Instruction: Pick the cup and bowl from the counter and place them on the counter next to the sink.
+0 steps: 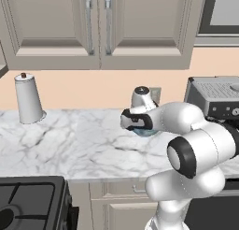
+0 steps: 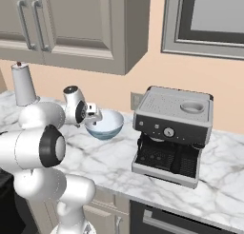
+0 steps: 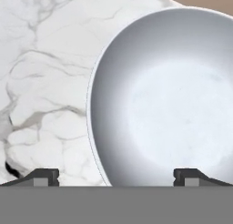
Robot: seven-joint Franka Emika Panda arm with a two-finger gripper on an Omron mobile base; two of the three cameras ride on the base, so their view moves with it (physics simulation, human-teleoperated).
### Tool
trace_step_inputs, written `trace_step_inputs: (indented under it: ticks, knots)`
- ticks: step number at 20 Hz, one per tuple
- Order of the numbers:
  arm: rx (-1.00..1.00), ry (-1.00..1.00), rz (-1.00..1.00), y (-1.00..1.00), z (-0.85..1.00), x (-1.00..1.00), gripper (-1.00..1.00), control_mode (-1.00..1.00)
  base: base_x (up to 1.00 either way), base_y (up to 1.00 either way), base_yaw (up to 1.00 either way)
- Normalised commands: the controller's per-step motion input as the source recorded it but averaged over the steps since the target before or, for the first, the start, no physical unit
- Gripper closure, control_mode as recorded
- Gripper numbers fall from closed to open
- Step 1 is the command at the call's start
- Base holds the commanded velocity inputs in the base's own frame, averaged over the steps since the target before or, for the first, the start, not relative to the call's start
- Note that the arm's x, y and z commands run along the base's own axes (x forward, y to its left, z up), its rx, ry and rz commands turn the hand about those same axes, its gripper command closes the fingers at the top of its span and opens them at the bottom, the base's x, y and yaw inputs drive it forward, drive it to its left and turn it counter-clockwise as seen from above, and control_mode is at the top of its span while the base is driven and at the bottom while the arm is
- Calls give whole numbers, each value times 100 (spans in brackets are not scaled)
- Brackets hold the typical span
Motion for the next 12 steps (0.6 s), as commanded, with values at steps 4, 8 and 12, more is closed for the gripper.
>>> trace_step_inputs:
  ticks: [4,8,12]
  knots:
    - [0,0,0,0,-23,8,-100,-100,0,0,0]
    - [0,0,0,0,-22,7,-100,-100,0,0,0]
    - [0,0,0,0,-20,7,-100,-100,0,0,0]
